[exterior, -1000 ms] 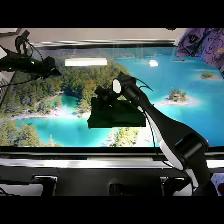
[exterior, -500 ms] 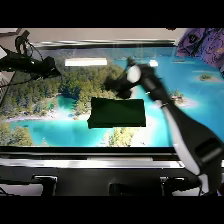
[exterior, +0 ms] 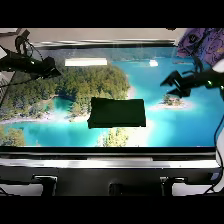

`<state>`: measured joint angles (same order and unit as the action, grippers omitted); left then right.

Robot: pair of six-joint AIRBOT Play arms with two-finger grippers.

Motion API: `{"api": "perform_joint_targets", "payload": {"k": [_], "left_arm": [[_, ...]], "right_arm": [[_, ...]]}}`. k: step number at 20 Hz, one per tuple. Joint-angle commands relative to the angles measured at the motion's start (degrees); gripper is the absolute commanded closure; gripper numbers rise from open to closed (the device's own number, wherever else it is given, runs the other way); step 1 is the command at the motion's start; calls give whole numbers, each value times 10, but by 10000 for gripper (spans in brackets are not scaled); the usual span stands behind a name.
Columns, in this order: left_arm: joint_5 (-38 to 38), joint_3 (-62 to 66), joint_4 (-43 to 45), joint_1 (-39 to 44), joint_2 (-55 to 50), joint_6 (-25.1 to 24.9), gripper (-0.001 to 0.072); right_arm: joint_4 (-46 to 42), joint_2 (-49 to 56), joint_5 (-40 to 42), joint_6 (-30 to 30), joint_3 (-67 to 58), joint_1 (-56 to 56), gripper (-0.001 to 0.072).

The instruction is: Fold the clothes and pants, and hang the long-sleeved shirts on hangers.

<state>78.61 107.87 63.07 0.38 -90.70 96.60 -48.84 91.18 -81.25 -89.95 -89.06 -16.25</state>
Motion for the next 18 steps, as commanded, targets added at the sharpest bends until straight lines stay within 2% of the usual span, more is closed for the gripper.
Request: {"api": "perform_joint_targets", "payload": {"k": [1, 5, 13, 16, 17, 18], "left_arm": [[0, 0, 0, -1, 0, -1, 690], [0, 0, 0, 0, 0, -1, 689], [-1, 0, 0, 0, 0, -1, 689], [-4, 0, 0, 0, 0, -1, 689], [-6, 0, 0, 0, 0, -1, 689], [-6, 0, 0, 0, 0, -1, 689]], "right_arm": [[93, 21, 2, 125, 110, -58, 84], [126, 80, 35, 176, 161, -29, 86], [128, 151, 71, 186, 161, 59, 124], [129, 151, 83, 183, 161, 87, 219], [129, 151, 86, 183, 161, 94, 392], [131, 151, 87, 181, 160, 98, 495]]}}
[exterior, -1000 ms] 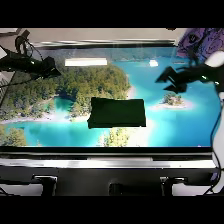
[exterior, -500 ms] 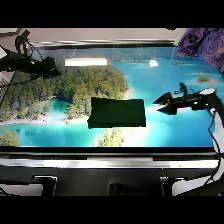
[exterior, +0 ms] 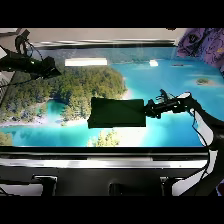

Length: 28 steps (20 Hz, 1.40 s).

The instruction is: Fold the clothes and pants, and hang the long-sleeved shirts on hangers.

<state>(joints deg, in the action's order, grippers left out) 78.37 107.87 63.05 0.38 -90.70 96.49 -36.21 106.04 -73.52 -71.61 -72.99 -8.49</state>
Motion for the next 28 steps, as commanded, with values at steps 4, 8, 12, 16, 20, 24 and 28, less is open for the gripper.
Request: {"api": "perform_joint_targets", "payload": {"k": [4, 8, 12, 16, 20, 24, 28], "left_arm": [[-3, 0, 0, 0, 0, 0, 689], [-3, 0, 0, 0, 0, 0, 689], [3, 0, 0, 0, 0, 0, 689], [3, 0, 0, 0, 0, 0, 689], [3, 0, 0, 0, 0, 0, 689], [3, 0, 0, 0, 0, -7, 689], [3, 0, 0, 0, 0, -7, 689]], "right_arm": [[22, -32, 19, -14, -19, 17, 685], [-26, -59, 9, -99, -119, 18, 686], [-112, -59, -11, -187, -267, 18, 686], [-229, -59, -16, -277, -408, 14, 686], [-252, -66, 2, -342, -459, -31, 686], [-298, -76, 24, -370, -459, -105, 686], [-394, -82, 0, -412, -458, -177, 686]]}}
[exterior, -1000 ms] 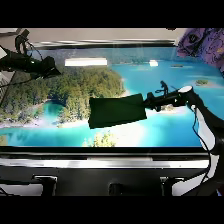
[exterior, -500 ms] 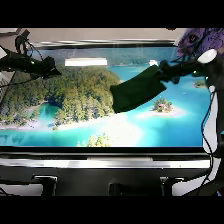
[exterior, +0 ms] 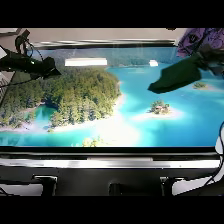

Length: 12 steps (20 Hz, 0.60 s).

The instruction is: Fold the clothes and pants, and hang the long-sleeved shirts on hangers.

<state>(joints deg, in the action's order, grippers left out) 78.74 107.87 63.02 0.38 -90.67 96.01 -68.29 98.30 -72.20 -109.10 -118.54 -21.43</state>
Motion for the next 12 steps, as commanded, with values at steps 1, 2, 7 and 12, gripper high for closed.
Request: {"api": "perform_joint_targets", "payload": {"k": [1, 2, 7, 12], "left_arm": [[0, 0, 0, 0, 0, -2, 689], [0, 0, 0, 0, 0, -2, 689], [14, 0, 0, 0, 0, -2, 689], [14, 0, 0, 0, 0, -2, 689]], "right_arm": [[-96, -6, -27, -44, 2, -63, 686], [-113, -8, -43, -49, 11, -78, 686], [-216, -53, -83, -67, 136, -136, 685], [-236, -183, -25, -89, 403, -196, 685]]}}
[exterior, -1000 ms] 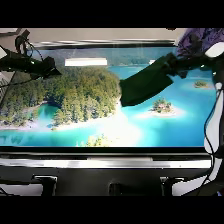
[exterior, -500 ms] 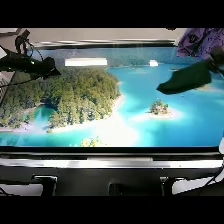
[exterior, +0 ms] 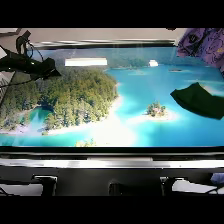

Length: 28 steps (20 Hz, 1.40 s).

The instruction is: Fold the clothes and pants, and hang the long-sleeved shirts on hangers.

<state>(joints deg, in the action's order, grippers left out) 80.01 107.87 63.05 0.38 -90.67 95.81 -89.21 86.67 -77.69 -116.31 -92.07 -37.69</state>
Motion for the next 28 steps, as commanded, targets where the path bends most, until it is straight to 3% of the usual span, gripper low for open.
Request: {"api": "perform_joint_targets", "payload": {"k": [1, 8, 25, 26, 27, 28], "left_arm": [[1, 0, 0, 0, 0, 0, 689], [2, 0, 0, 1, 0, 0, 689], [1, 0, 0, 1, 0, 0, 689], [1, 0, 0, 1, 0, 0, 689], [1, 0, 0, 1, 0, 0, 689], [1, 0, 0, 1, 0, 0, 689]], "right_arm": [[-26, -94, 48, -17, 189, -43, 685], [-64, -189, 58, -46, 372, -53, 686], [-139, -191, -26, -59, 413, -53, 683], [-140, -191, -33, -59, 413, -53, 640], [-141, -191, -42, -59, 413, -53, 471], [-142, -191, -53, -59, 413, -53, 231]]}}
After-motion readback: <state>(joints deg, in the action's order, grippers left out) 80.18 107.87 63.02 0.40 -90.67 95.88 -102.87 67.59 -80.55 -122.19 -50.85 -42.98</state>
